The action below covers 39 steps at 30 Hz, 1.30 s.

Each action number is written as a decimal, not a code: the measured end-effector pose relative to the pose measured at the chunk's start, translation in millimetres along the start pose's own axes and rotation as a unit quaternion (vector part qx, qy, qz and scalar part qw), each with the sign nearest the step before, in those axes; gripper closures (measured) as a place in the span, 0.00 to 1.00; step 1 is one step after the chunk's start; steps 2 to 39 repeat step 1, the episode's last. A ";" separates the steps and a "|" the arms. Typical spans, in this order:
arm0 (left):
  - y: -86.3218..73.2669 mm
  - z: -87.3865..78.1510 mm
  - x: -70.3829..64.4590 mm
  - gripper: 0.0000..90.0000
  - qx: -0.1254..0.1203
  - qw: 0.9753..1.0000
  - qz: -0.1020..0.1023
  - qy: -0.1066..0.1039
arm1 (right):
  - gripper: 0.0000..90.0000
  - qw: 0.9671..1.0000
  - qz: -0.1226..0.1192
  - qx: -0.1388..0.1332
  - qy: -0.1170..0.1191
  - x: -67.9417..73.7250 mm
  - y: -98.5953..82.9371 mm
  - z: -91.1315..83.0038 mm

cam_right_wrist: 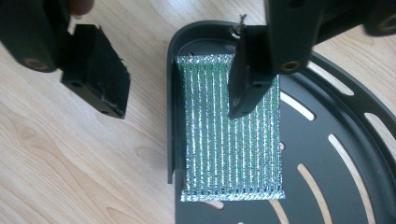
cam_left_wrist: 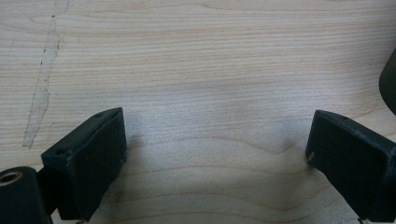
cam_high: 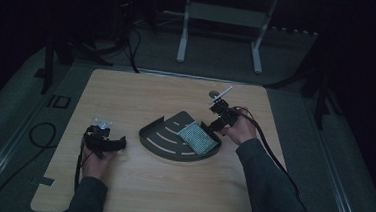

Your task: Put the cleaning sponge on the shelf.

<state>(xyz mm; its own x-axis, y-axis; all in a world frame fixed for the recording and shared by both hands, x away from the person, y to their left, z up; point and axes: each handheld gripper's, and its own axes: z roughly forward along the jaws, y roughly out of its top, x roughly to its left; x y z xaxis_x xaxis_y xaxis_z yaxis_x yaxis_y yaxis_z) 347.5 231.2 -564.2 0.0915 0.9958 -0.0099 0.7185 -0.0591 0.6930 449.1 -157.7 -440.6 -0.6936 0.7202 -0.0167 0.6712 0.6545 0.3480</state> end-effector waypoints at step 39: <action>0.0 -0.1 0.1 0.06 0.000 1.000 0.001 0.000 | 0.39 1.000 0.005 -0.005 0.002 -0.8 -2.6 -2.1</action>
